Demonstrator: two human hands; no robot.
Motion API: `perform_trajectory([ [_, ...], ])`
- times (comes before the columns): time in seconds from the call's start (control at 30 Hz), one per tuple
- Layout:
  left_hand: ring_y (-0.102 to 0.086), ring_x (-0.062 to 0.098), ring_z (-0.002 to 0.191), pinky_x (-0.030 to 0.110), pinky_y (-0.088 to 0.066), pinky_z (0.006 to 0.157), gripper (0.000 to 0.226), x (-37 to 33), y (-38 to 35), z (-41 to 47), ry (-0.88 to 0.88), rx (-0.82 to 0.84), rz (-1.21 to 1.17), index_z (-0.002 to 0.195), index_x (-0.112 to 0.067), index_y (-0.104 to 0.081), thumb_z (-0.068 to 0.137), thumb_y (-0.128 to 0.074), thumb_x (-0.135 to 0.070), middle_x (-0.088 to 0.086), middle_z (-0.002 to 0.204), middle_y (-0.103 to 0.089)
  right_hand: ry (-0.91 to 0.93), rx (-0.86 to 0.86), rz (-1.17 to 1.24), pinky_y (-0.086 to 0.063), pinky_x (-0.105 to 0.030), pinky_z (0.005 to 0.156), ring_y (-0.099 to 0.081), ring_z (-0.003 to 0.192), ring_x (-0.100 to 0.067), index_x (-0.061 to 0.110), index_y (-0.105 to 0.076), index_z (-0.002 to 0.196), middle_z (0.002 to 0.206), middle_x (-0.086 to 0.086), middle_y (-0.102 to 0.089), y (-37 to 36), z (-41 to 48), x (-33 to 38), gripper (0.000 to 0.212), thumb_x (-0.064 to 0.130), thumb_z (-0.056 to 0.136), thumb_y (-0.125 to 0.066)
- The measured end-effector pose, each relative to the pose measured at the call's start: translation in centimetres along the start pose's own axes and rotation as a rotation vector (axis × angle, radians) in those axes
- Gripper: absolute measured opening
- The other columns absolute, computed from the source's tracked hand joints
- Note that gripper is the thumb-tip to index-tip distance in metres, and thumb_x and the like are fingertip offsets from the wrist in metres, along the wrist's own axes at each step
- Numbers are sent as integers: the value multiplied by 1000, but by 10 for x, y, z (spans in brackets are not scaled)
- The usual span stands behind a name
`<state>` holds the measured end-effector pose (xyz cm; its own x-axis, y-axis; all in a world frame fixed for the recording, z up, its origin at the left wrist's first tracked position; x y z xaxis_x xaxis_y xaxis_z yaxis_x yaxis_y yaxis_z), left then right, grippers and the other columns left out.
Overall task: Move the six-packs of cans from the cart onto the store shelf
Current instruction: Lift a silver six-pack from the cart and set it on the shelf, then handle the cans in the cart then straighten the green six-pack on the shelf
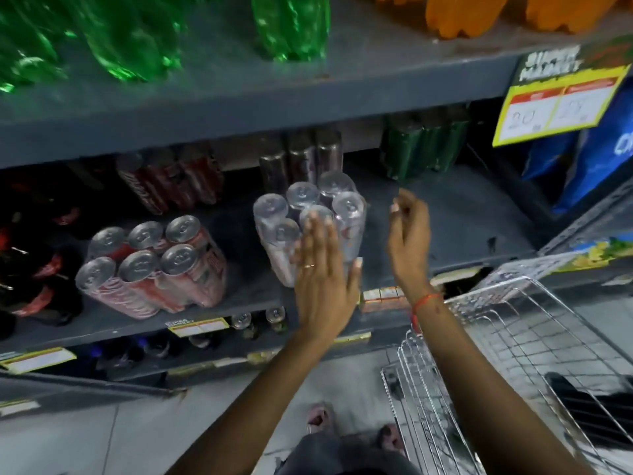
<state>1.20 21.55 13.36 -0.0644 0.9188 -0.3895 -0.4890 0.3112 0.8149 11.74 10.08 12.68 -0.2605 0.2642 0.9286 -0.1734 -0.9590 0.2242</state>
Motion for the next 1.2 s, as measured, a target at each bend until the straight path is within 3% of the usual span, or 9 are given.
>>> perform_trajectory([
  [0.13,-16,26,145,44,-21,117,65,-43,-52,-15,-156,166,-65,146,3,-25,92,-44,-27,23,155,-28,58,-245,-87,-44,-28,99,-55,113,-20,12,-51,125,120,-2,-54,66,-28,-44,31,27,101,-39],
  [0.23,-23,31,145,44,-20,116,64,-79,-96,-37,-232,346,-108,146,3,-28,91,-48,-23,21,155,-28,-35,-359,-293,-40,-41,101,-52,113,-32,-1,-53,121,118,-19,-56,128,-61,-107,30,16,99,-41],
  [0.5,-3,28,150,33,-6,123,72,-177,-233,-143,-419,1071,-108,150,1,-2,96,-38,-30,19,161,-2,-744,-281,-752,-33,-49,110,-43,128,-43,-7,-48,129,136,-28,-47,264,-200,-248,42,13,93,-53],
  [0.7,-41,34,135,37,-41,109,62,-202,-300,-216,142,1531,-72,141,7,-32,92,-53,-25,24,147,-38,-1225,54,-788,-31,-40,108,-41,130,-40,-10,-40,137,139,-31,-44,317,-265,-306,64,33,93,-57],
  [0.8,-53,33,125,40,-47,103,44,-199,-307,-237,431,1653,-109,136,-1,-46,94,-47,-14,22,139,-52,-1266,130,-678,-43,-31,77,-60,100,-29,-11,-65,112,104,-25,-65,329,-270,-325,57,41,89,-63],
  [0.87,-48,35,129,44,-44,106,44,-199,-308,-249,582,1727,-119,139,-1,-41,98,-40,-17,22,143,-46,-1245,74,-579,-44,-34,72,-61,87,-30,-11,-69,97,96,-27,-68,333,-270,-333,41,29,87,-68],
  [1.0,-42,37,134,48,-37,111,50,-195,-309,-263,813,1749,-122,142,1,-35,100,-37,-27,23,147,-40,-1229,-70,-330,-48,-38,71,-58,78,-18,0,-62,86,81,-10,-63,337,-269,-335,17,8,79,-76],
  [1.13,-44,35,132,47,-39,110,46,-192,-311,-264,898,1711,-142,139,2,-37,99,-40,-21,23,144,-42,-1234,-7,-273,-47,-17,49,-56,61,-12,2,-66,71,68,-4,-63,337,-262,-336,11,0,79,-73],
  [1.2,-47,35,128,45,-43,108,44,-189,-309,-264,940,1678,-153,136,3,-40,97,-43,-18,23,141,-45,-1286,3,-248,-40,-7,38,-51,55,-13,11,-61,60,57,2,-61,338,-261,-336,24,4,81,-72],
])
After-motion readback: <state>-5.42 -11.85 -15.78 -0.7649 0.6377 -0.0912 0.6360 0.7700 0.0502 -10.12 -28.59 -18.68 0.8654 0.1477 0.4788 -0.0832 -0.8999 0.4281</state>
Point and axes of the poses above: each hand's wrist, its own z-axis towards the middle knuckle, its own y-axis out of the back of the hand, x = y × z, the point moved 4 cm from there along z, towards the middle knuckle
